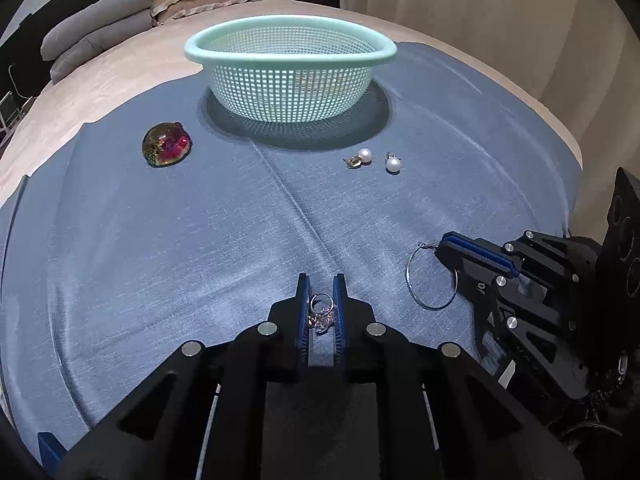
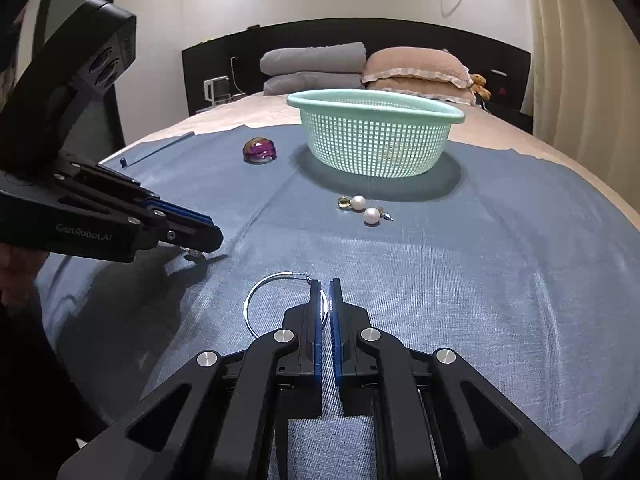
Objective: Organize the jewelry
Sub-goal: 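Grasp the large silver hoop earring with the right tool while the left tool holds the ring, then carry the ring and hoop over the green basket and open both tools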
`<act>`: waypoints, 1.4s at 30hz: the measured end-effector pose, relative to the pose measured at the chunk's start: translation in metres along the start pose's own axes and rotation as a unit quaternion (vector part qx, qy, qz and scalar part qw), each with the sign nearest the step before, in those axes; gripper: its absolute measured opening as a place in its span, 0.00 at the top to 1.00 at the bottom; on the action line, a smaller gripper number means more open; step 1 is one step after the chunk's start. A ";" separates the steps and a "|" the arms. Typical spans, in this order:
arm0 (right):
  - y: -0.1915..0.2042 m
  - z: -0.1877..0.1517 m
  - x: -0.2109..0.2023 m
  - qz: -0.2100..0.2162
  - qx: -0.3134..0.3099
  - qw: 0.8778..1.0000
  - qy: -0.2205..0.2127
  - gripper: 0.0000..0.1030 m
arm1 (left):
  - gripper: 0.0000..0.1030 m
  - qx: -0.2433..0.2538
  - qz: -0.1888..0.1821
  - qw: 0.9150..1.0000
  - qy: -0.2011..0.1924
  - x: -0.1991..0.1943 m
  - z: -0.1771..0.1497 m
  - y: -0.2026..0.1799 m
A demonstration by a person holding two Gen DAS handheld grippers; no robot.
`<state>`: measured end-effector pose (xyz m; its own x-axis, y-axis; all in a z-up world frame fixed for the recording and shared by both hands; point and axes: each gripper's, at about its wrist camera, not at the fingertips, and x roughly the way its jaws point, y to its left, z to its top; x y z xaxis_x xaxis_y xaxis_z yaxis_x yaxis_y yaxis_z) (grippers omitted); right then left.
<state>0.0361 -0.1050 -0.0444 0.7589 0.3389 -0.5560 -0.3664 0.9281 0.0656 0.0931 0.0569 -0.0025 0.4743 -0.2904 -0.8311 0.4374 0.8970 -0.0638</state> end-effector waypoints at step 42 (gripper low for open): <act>-0.060 0.147 -0.029 -0.070 -0.103 0.989 -0.082 0.60 | 0.88 0.017 0.024 0.998 -0.054 -0.054 0.098 0.032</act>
<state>0.1156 -0.1473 0.0897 0.8810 0.2446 -0.4049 -0.3400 0.9225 -0.1825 0.1570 0.0688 0.0944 0.5735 -0.2830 -0.7688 0.4374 0.8992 -0.0047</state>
